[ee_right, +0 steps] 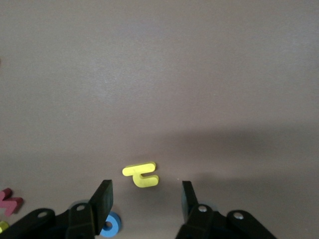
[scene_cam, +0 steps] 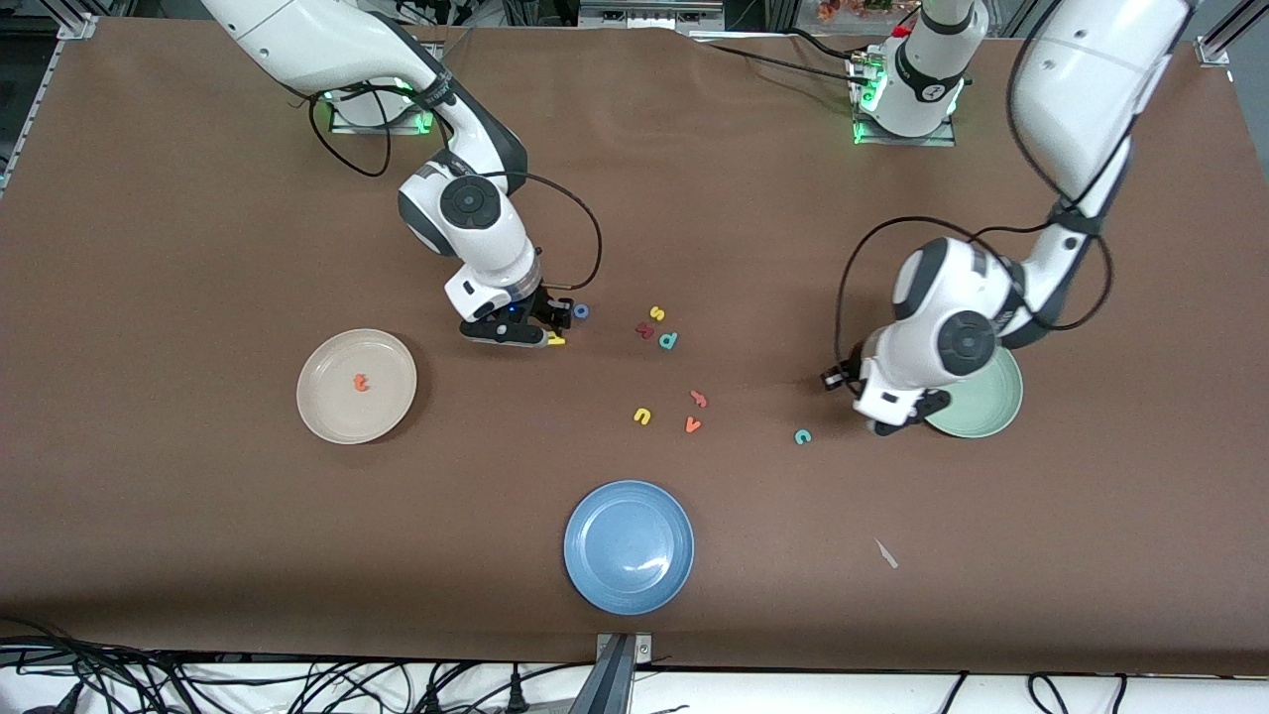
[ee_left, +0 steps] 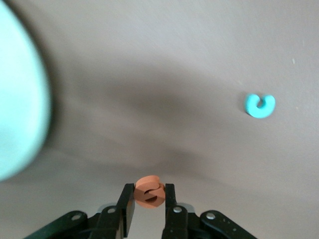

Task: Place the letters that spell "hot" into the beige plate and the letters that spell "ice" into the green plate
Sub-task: 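Carry the orange e to the green plate while the right gripper reaches the yellow h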

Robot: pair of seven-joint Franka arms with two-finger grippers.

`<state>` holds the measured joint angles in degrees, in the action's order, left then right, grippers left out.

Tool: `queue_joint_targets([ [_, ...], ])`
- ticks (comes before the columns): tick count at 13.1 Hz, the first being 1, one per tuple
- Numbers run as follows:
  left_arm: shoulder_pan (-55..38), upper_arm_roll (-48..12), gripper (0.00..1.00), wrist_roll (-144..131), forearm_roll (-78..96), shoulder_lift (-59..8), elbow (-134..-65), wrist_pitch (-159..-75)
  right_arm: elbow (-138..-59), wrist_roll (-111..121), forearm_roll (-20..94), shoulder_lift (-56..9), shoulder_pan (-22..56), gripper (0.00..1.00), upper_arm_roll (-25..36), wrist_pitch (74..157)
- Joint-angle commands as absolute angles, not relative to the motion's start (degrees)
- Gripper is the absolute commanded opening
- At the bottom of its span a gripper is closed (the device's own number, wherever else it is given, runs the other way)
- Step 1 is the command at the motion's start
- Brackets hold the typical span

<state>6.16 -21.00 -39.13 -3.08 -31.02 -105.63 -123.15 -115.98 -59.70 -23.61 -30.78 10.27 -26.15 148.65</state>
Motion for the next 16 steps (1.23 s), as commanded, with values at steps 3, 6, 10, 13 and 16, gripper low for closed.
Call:
queue_joint_targets([
  [3, 14.66, -21.18, 0.01, -22.09, -4.75, -26.81, -106.87, -113.21, -111.36, -64.59, -28.82, -35.59, 12.82, 0.67, -25.84, 148.45],
  [6, 18.09, -20.92, 0.03, -16.8, -7.1, -28.38, -107.75, -113.12, -111.36, -66.27, -32.6, -36.12, 13.01, 0.67, -25.66, 148.45],
  [10, 19.6, -21.01, 0.46, -16.52, -9.49, -29.62, -108.02, -113.73, -111.45, -66.09, -35.59, -36.82, 12.92, 0.67, -25.4, 148.45],
  [13, 19.6, -21.18, 1.0, -16.61, -9.49, -29.01, -107.41, -113.56, -111.45, -66.27, -38.05, -37.44, 13.01, 0.67, -25.4, 148.71],
  [16, 18.9, -22.32, 1.0, -19.49, -8.0, -27.6, -105.57, -113.38, -111.45, -66.27, -38.75, -38.4, 13.01, 0.67, -25.4, 149.59],
])
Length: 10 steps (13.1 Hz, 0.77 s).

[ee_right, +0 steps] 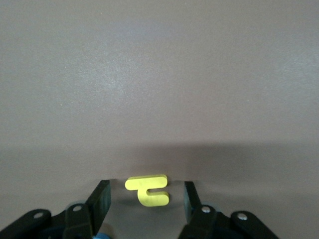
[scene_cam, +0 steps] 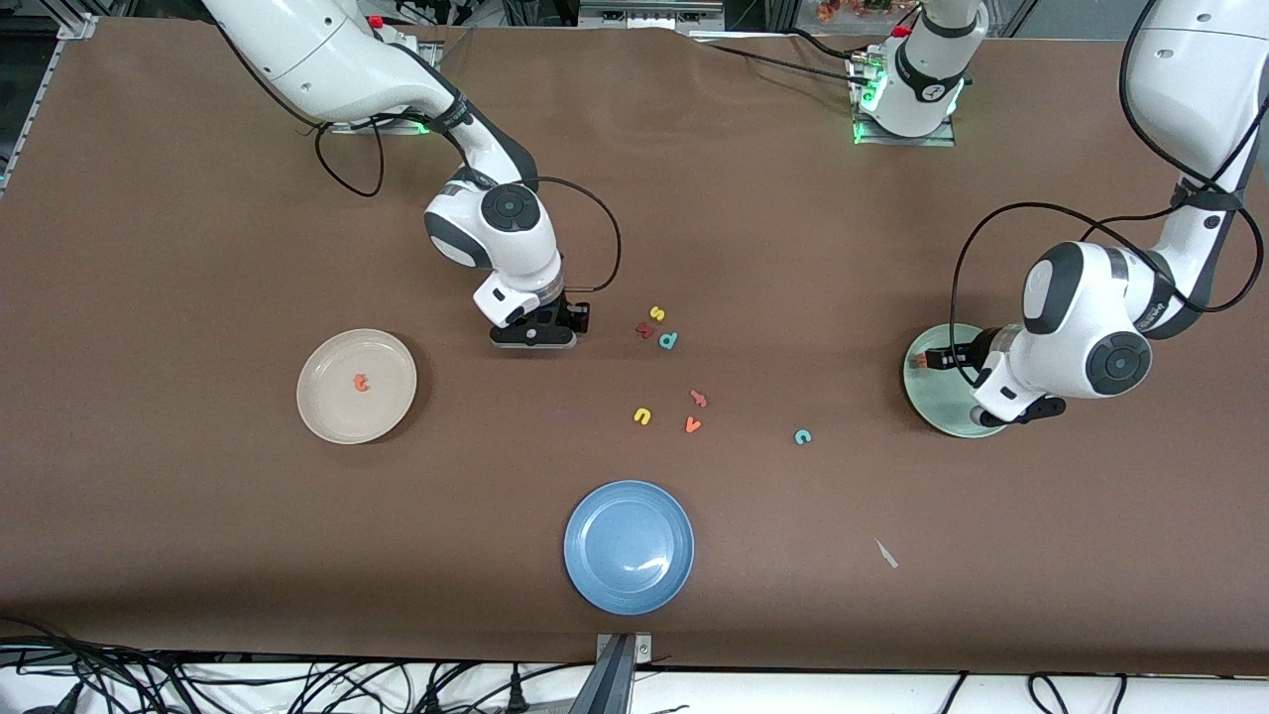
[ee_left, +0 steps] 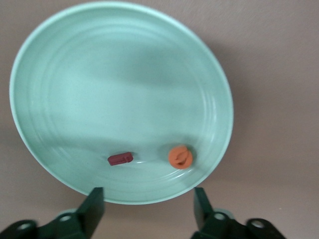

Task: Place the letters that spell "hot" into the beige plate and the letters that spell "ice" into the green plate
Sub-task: 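Carry the orange e to the green plate while the right gripper reaches the yellow h, then grasp the yellow h with the right gripper while the left gripper reaches the cyan c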

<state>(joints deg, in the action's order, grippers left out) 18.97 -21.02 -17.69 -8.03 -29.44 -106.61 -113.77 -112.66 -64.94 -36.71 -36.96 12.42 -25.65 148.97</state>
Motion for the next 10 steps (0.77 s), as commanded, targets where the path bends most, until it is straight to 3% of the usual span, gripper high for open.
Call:
queue_joint_targets([
  [1, 18.72, -23.46, 1.0, -23.08, -6.87, -27.68, -104.69, -113.55, -111.45, -66.53, -39.63, -38.5, 13.01, 0.67, -25.4, 149.59],
  [6, 11.53, -24.61, 1.0, -43.89, -6.59, -33.12, -95.47, -115.31, -111.62, -67.06, -41.22, -39.11, 13.01, 0.66, -25.4, 149.59],
  [10, 6.69, -23.91, 1.0, -56.57, -7.21, -39.27, -92.29, -126.35, -111.71, -67.06, -41.4, -39.11, 13.01, 0.54, -25.4, 149.59],
])
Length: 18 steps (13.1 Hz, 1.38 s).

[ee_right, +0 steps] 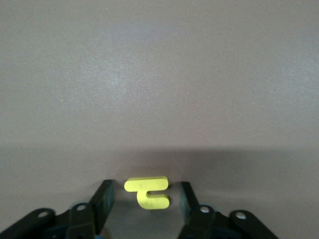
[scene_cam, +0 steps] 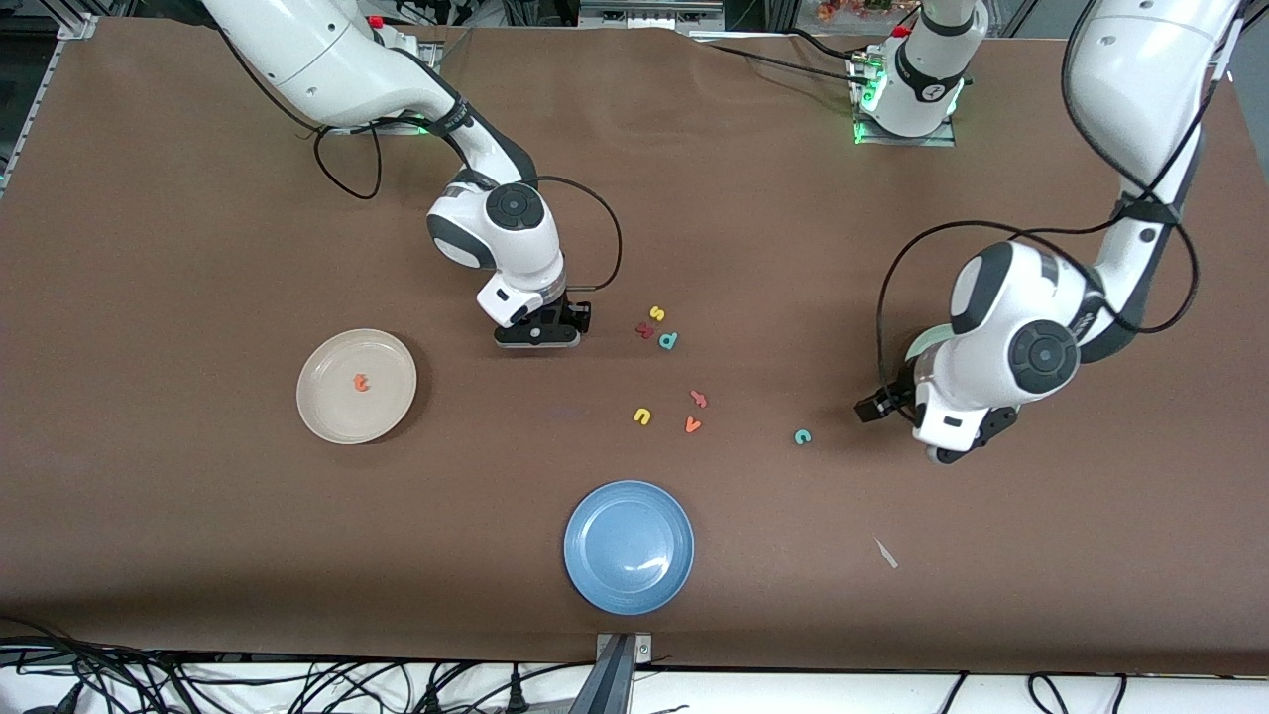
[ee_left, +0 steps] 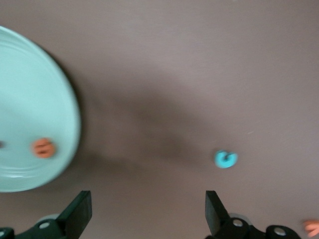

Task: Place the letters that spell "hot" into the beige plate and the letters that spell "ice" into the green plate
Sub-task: 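Grasp the yellow h with the right gripper while the left gripper reaches the cyan c, then place the yellow h on the beige plate while the left gripper grasps the cyan c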

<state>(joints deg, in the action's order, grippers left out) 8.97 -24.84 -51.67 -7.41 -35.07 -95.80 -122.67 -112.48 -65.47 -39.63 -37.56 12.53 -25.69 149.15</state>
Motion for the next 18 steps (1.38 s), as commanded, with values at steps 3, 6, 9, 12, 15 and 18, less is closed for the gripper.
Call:
queue_joint_targets([
  [3, 1.78, -21.2, 0.98, -58.8, -10.78, -43.23, -90.79, -129.81, -111.71, -67.06, -41.4, -39.11, 13.01, 0.43, -25.31, 149.59],
  [6, -1.58, -18.54, 0.96, -58.89, -12.74, -45.79, -88.25, -129.81, -111.62, -66.97, -41.4, -38.67, 13.01, 0.36, -25.05, 149.5],
  [9, -3.25, -18.46, 0.94, -61.16, -12.83, -47.63, -87.02, -130.42, -112.06, -63.47, -40.96, -35.26, 12.22, 0.36, -23.65, 148.71],
  [12, -3.95, -18.37, 0.9, -61.52, -13.01, -50.36, -84.03, -130.69, -115.47, -57.76, -40.43, -29.82, 6.62, 0.36, -23.9, 147.57],
  [15, -4.31, -18.19, 0.79, -62.23, -13.01, -50.54, -84.02, -130.69, -121.1, -49.59, -40.43, -22.96, -2.52, 0.36, -25.83, 147.57],
  [18, -4.22, -18.19, 0.64, -62.23, -13.01, -50.54, -84.02, -130.69, -124.45, -40.63, -40.34, -19.17, -10.09, 0.37, -27.16, 147.57],
])
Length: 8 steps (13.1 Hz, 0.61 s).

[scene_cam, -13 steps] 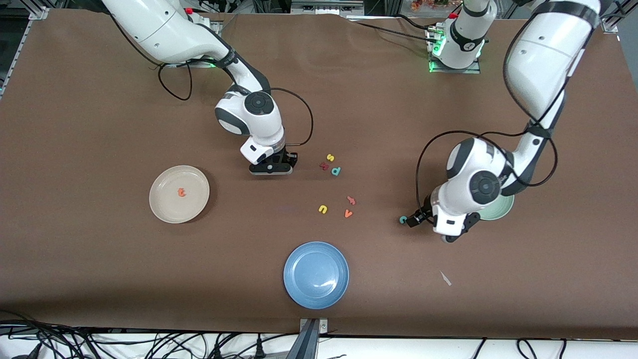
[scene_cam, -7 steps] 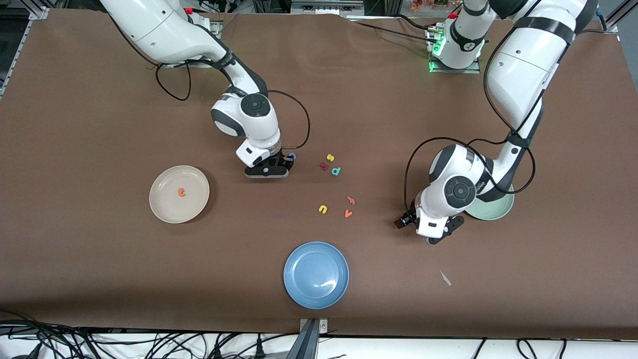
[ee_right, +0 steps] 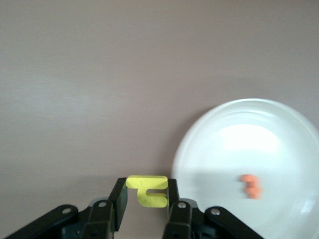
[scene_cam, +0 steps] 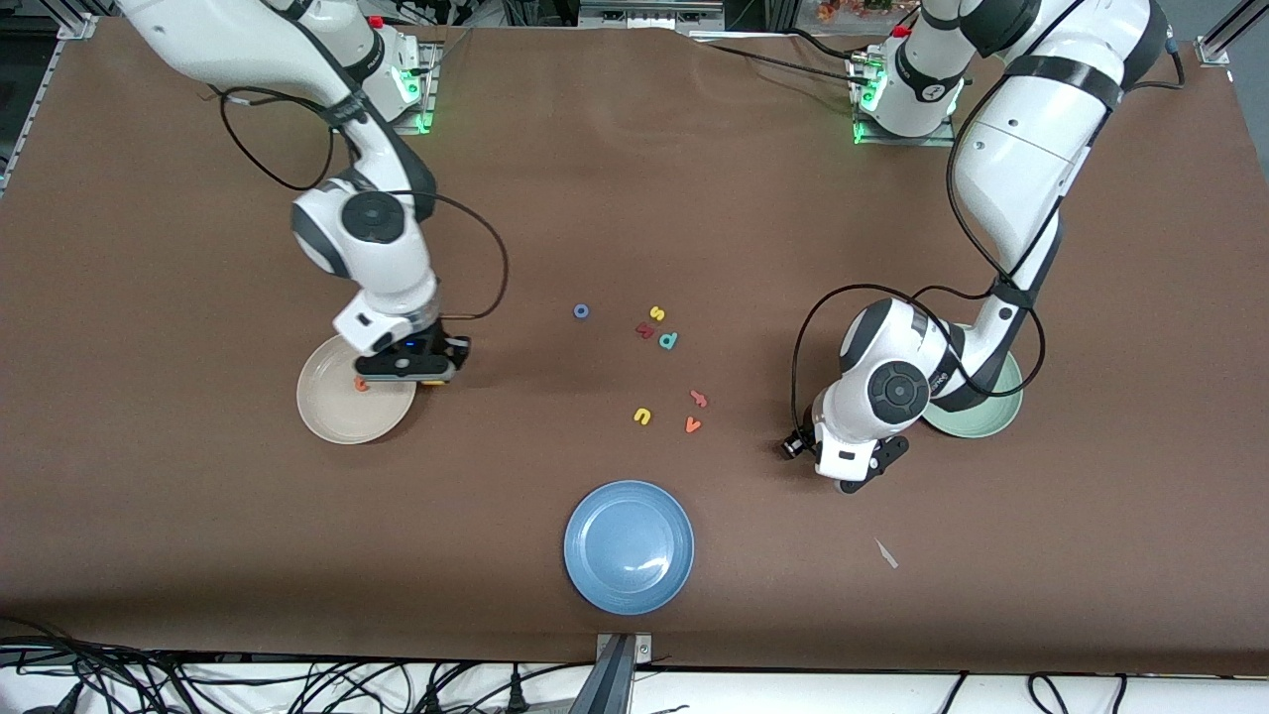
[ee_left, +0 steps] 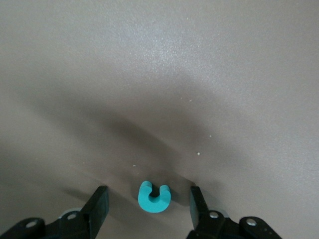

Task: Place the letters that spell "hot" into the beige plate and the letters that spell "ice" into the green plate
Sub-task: 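Place the yellow h on the beige plate while the left gripper grasps the cyan c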

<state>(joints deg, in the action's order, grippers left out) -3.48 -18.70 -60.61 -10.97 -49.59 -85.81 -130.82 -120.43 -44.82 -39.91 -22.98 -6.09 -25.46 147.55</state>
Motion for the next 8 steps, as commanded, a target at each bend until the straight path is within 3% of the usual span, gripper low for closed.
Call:
queue_joint_targets([
  [1, -4.22, -18.19, 0.6, -62.23, -13.01, -50.54, -84.02, -130.69, -124.71, -39.21, -40.34, -19.07, -11.5, 0.37, -27.16, 147.57],
  [4, -4.22, -18.19, 0.45, -62.23, -13.01, -50.54, -84.02, -130.61, -126.03, -38.58, -40.25, -19.07, -12.74, 0.41, -27.07, 147.57],
  [7, -4.22, -18.19, 0.34, -62.23, -12.92, -50.45, -84.02, -130.61, -127.17, -38.85, -40.08, -19.25, -12.92, 0.57, -26.98, 147.57],
  [8, -4.22, -18.19, 0.28, -62.23, -12.92, -50.36, -84.02, -130.52, -127.09, -38.85, -40.08, -19.34, -13.01, 0.67, -26.98, 147.57],
])
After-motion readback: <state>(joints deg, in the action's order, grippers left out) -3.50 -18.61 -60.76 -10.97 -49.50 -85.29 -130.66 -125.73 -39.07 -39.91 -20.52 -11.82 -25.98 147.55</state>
